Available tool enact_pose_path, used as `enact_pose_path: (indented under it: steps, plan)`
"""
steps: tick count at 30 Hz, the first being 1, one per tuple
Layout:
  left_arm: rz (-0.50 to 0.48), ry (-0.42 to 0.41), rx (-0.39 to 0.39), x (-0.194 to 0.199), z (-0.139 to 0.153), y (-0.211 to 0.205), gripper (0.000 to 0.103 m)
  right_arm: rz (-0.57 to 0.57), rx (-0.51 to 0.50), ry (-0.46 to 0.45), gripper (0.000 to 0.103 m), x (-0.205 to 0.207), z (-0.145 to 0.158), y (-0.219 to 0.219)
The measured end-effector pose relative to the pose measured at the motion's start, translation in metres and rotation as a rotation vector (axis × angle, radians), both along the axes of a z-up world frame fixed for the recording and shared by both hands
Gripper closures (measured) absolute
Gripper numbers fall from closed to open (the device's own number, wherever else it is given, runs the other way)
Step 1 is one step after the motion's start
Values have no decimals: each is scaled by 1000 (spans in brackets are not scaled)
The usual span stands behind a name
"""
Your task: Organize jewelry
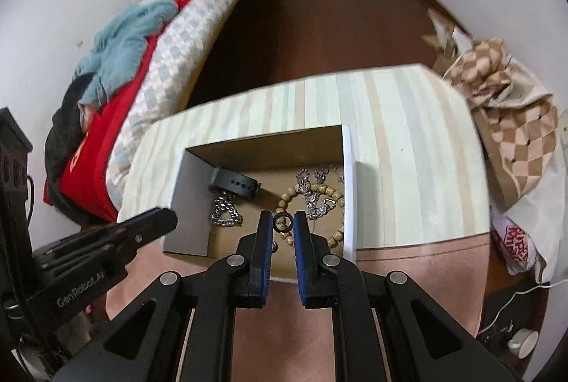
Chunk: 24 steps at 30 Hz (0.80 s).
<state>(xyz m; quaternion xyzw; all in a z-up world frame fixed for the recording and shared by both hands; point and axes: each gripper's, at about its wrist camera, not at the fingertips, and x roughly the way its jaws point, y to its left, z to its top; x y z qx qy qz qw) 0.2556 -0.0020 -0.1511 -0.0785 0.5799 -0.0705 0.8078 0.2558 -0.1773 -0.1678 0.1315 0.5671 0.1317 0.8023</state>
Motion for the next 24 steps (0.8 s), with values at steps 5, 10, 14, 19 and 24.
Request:
enact_pose_path:
  steps: [5, 10, 14, 19, 24]
  plan:
    - [20, -7, 51, 6, 2, 3, 45, -25, 22, 50, 69, 11, -4, -12]
    - [41, -48, 82, 1, 12, 11, 32, -42, 30, 40, 65, 5, 5, -19]
    - [56, -56, 120, -8, 14, 17, 14, -39, -47, 5, 60, -4, 16, -17]
    - [91, -75, 197, -26, 12, 21, 2, -25, -238, -39, 22, -16, 26, -6]
    - [95, -78, 251, -44, 11, 19, 0, -55, -386, -63, 4, -30, 30, -2]
